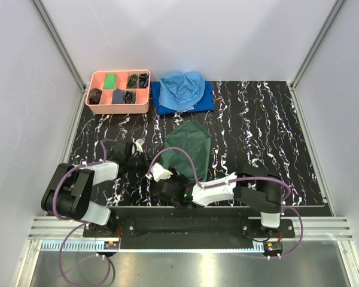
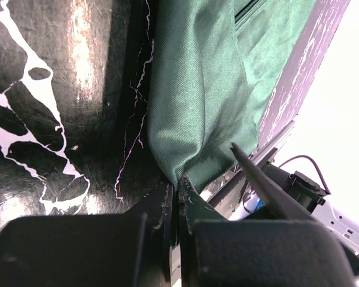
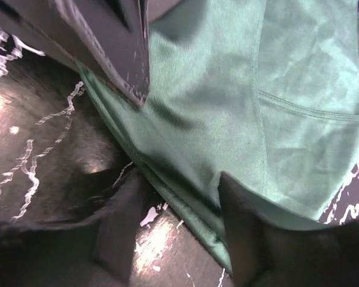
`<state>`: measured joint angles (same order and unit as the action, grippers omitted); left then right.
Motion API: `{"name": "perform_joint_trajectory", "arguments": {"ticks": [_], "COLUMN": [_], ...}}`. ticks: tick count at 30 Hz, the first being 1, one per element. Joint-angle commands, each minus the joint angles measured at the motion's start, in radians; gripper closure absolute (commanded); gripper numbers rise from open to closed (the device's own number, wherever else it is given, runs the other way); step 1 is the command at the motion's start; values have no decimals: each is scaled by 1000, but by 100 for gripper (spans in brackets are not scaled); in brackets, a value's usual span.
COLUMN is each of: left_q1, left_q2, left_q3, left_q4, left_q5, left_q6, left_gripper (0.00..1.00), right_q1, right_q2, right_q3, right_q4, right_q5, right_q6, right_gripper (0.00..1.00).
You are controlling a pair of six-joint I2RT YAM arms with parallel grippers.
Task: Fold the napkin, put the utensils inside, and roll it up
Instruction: Roll the napkin with the utensil
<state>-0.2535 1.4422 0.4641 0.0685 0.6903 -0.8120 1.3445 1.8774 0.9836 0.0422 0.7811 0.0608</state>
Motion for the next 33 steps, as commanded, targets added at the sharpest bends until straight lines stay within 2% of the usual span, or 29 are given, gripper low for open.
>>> {"name": "perform_joint_trajectory", "arguments": {"ticks": [1,9,10,12,13,14,17,20,24,27,33], "left_q1": [10,13,13,13,11,13,14,19,25,25,20], "left_q2": [9,26,29,35,41,38,-3,-63,-169,-233,-360], "left_q3": [42,57,59,67,68,73,44,4,-34,-64,-104], "left_q4": [1,-1,-1,4,1,-15,-19,-21,-19,-18,1], "left_q5": [48,58,63,75,83,80,29,-29,-138,-227,-328], "left_q6": [27,40,46,54,65,73,79,76,73,76,166], "left_gripper": [100,100,100,98,89,71,42,28,17,13,12], "right_q1": [1,-13,-16,-25,-28,-30,-47,-82,-130,-179,-295], "right_q2": [37,48,45,34,26,10,-32,-69,-96,-113,-109], "right_q3": [10,-19,-23,-28,-33,-36,-30,-8,35,75,180], "right_q4": [36,35,36,36,38,38,9,-80,-206,-269,-393], "right_q5": [72,44,35,-11,-31,-54,-137,-233,-411,-546,-837], "right_q6": [-3,7,1,-16,-38,-48,-82,-76,-70,-67,-42], "right_gripper": [49,66,72,78,80,86,100,100,100,100,100]}}
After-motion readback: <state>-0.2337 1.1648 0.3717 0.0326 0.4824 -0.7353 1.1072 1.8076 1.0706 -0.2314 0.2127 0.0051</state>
